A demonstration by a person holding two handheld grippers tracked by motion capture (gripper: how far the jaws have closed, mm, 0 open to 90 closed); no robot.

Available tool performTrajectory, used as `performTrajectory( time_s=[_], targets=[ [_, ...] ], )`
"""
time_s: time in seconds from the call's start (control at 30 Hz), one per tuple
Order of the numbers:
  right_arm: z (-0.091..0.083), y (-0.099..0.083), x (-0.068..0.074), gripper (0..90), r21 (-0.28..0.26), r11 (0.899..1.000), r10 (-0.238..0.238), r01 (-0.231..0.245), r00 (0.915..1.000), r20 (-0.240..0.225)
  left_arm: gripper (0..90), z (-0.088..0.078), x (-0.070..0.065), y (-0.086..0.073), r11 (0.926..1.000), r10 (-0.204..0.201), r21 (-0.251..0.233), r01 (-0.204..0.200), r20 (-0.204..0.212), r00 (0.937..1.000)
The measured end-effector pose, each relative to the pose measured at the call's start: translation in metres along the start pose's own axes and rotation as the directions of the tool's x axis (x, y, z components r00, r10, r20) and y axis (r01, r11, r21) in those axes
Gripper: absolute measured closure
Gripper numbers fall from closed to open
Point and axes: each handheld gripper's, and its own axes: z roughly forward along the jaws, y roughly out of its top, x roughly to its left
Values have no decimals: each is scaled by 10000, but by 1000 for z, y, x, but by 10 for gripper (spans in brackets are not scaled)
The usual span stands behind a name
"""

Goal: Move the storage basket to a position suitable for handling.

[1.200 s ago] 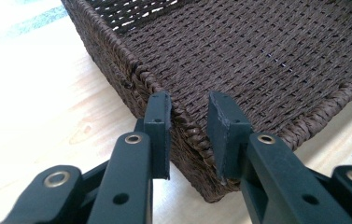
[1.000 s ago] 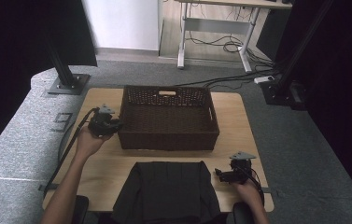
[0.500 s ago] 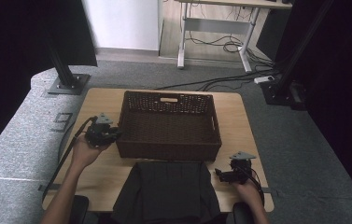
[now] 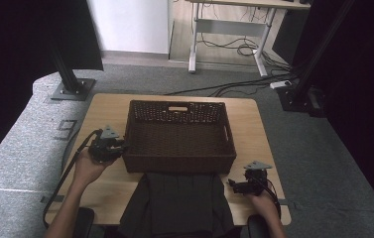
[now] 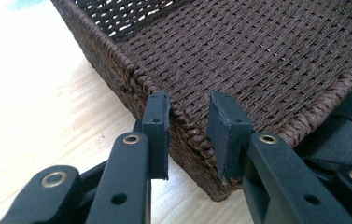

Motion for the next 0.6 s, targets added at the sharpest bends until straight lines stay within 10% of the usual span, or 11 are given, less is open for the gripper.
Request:
performTrajectory(
  time_s=[0.43,0.6],
  targets=[
    [0,0,0,0,0,10000,2,-2,10000,0,696,3,9,4,9996,-260,73,258,253,9993],
    [0,0,0,0,-3,10000,3,-3,10000,-5,484,-7,8,4,9975,-672,-178,690,849,9941]
  ],
)
